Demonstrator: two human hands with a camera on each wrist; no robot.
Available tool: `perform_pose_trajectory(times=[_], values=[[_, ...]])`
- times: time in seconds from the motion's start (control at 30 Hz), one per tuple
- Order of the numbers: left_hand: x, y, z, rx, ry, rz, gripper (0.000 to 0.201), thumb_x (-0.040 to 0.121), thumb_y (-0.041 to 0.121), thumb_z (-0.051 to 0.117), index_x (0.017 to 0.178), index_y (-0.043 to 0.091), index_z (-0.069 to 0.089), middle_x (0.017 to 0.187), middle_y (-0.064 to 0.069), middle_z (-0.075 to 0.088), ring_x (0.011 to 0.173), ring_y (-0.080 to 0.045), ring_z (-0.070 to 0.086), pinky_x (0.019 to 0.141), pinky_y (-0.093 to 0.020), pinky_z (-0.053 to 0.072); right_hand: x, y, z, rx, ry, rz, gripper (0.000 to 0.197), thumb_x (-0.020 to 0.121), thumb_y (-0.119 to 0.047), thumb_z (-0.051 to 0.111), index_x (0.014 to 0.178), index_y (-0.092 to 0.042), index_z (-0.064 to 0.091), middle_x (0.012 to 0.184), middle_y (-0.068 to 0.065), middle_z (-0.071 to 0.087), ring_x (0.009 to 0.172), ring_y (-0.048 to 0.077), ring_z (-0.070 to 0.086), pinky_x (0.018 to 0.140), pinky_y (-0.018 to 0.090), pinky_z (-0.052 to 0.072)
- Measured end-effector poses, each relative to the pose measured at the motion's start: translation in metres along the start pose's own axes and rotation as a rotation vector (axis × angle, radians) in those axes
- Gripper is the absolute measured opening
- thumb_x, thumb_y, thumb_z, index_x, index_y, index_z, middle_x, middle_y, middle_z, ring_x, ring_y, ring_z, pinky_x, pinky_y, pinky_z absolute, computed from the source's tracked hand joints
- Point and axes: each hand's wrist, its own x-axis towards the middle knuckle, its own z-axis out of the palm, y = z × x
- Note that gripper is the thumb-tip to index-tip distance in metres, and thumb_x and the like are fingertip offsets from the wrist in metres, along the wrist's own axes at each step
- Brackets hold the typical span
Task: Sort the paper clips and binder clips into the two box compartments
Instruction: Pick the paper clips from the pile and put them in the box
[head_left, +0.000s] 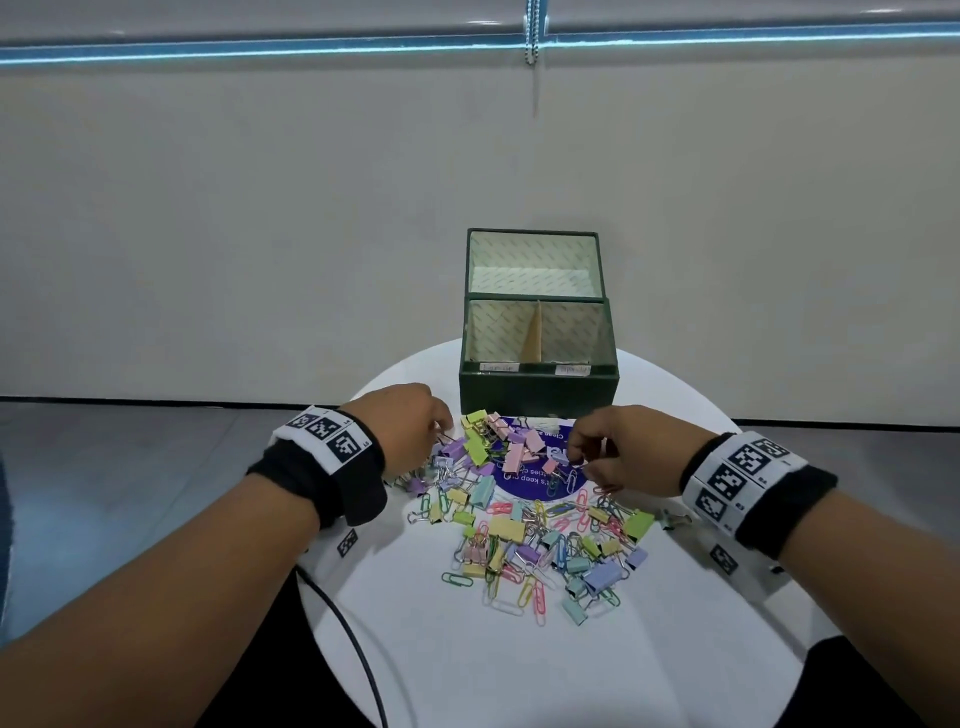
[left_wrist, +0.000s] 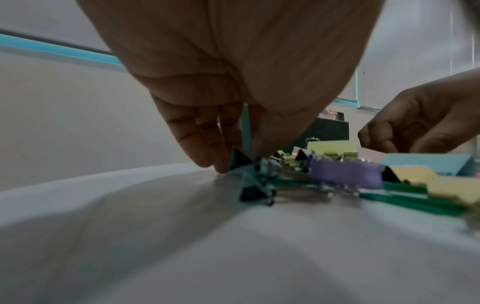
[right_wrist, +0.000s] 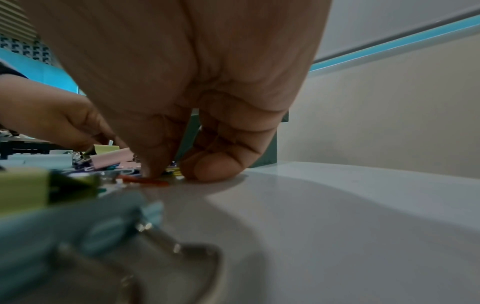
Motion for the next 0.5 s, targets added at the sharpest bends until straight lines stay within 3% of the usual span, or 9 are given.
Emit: perform_pose_trajectory(times=[0.07,0.13,0.27,0.4,0.5], values=[[-0.002,0.002,-0.001,-0.028,0.005,0.011,0.030,0.098,0.023,0.048,0.122,0.031,0.065,0.110,0.006,0.059,0.101,-0.018,0.059,0.089,-0.029,0.049,0.001,0.000,0.000,0.007,-0.017,0.007,0.013,0.094,-0.025,0.067,0.102,-0.034,0.069,0.090,-0.020,0.060,0.081,-0.002,0.056,0.068,0.015,0.041],[-0.004,0.003,-0.002,-0.060,0.021,0.005,0.029,0.099,0.026,0.047,0.125,0.028,0.061,0.117,0.002,0.064,0.103,-0.019,0.060,0.091,-0.031,0.049,0.002,-0.002,0.000,0.007,-0.024,0.015,0.011,0.094,-0.024,0.067,0.098,-0.033,0.069,0.088,-0.019,0.061,0.081,-0.001,0.056,0.067,0.015,0.040],[-0.016,0.003,-0.014,0.049,0.083,-0.098,0.037,0.096,0.018,0.040,0.130,0.024,0.055,0.127,-0.002,0.061,0.109,-0.025,0.060,0.092,-0.038,0.051,0.004,0.000,0.003,-0.028,-0.027,0.042,0.012,0.094,-0.021,0.064,0.085,-0.029,0.065,0.084,-0.013,0.066,0.079,0.004,0.060,0.069,0.017,0.045],[-0.034,0.002,-0.021,0.196,0.000,-0.145,0.037,0.089,0.023,0.042,0.123,0.021,0.057,0.119,-0.001,0.062,0.105,-0.024,0.061,0.088,-0.040,0.053,0.005,0.004,0.008,-0.070,-0.016,0.054,0.016,0.095,-0.018,0.057,0.082,-0.025,0.061,0.082,-0.008,0.066,0.077,0.010,0.059,0.070,0.021,0.049],[-0.041,-0.007,-0.019,0.177,-0.100,-0.138,0.031,0.085,0.030,0.051,0.114,0.026,0.061,0.105,0.007,0.063,0.096,-0.016,0.060,0.082,-0.032,0.052,0.008,0.006,0.008,-0.062,0.000,0.056,0.019,0.096,-0.016,0.053,0.079,-0.024,0.057,0.081,-0.005,0.062,0.076,0.012,0.056,0.067,0.021,0.044]])
